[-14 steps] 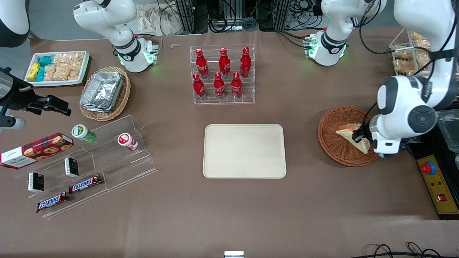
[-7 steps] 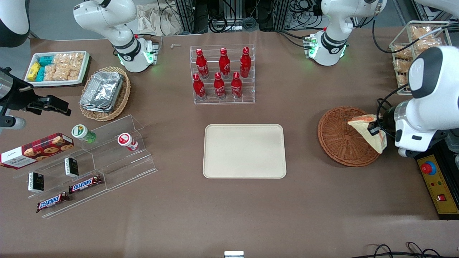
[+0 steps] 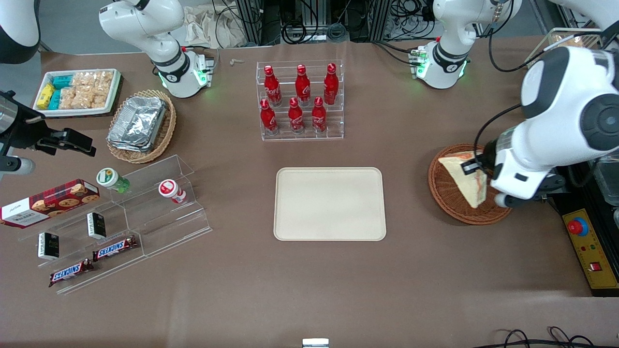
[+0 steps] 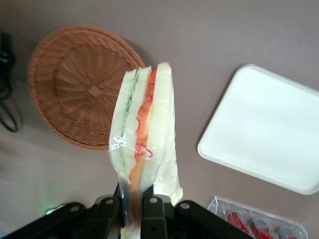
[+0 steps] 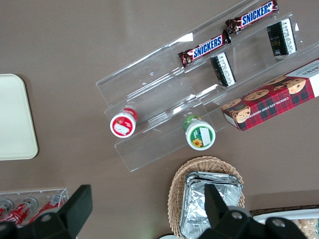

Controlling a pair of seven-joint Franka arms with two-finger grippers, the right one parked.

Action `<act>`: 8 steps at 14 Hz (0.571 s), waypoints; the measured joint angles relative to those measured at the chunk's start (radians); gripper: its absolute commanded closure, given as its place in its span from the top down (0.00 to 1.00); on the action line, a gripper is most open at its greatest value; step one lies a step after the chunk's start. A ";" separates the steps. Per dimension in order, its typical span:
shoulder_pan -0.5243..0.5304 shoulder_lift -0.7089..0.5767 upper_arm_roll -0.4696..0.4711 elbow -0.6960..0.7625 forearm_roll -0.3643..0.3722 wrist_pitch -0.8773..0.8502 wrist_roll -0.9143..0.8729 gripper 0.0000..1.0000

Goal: Place sandwich from basket to tray
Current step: 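Carry the sandwich with the left gripper over the white tray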

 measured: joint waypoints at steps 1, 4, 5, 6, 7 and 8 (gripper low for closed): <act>-0.021 0.016 -0.008 0.001 -0.001 0.001 -0.003 0.00; -0.088 0.076 -0.015 0.005 -0.008 0.023 -0.029 0.00; -0.107 0.096 -0.016 0.008 -0.009 0.040 -0.031 0.00; -0.126 0.115 -0.016 0.013 -0.010 0.052 -0.032 0.00; -0.146 0.132 -0.016 0.016 -0.010 0.063 -0.036 0.00; -0.162 0.147 -0.017 0.017 -0.011 0.078 -0.039 0.00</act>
